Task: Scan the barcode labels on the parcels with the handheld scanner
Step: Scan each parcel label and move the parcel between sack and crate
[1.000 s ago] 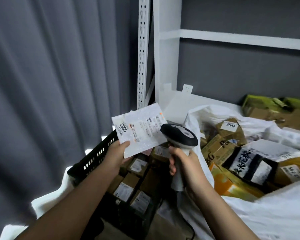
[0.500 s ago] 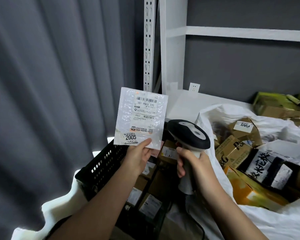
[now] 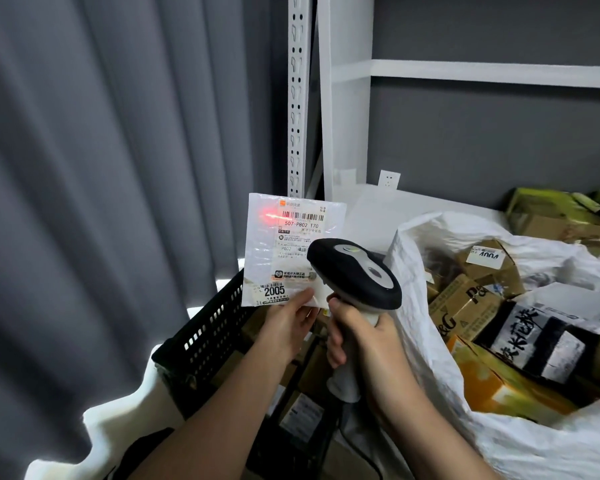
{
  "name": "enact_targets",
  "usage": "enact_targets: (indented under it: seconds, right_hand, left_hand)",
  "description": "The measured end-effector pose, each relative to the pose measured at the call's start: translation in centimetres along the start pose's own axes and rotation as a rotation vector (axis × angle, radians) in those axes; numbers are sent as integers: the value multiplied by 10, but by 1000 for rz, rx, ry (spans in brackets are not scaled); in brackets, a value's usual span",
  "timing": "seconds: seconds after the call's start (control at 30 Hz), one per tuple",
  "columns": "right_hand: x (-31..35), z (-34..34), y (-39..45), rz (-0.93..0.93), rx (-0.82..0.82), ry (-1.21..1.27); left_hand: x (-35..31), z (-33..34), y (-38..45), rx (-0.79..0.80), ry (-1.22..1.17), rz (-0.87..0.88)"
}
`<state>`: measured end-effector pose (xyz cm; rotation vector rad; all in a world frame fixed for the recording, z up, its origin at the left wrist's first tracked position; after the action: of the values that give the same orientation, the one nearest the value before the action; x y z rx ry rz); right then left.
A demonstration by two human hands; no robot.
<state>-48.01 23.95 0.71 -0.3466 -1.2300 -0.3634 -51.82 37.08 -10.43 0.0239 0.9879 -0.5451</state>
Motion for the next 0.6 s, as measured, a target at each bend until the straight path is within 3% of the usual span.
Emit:
enact_targets:
  seconds: [0.2, 0.6]
  right_hand:
    - [3, -4, -2, -40, -45, -106]
    - [4, -13, 0, -47, -101, -170]
  left_hand:
    - [2, 0, -1, 9, 52, -21]
    - [4, -1, 4, -41, -76, -6]
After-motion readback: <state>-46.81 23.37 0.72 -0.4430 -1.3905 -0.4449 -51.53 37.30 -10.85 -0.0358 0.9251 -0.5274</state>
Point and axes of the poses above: each hand's wrist, its own y-axis towards the middle knuckle, its own z-axis out of the palm, x = y × z, the point moved 7 cm from there along y, towards the middle knuckle, and after that the axes turned 9 degrees about z, right-handed, at the moved point
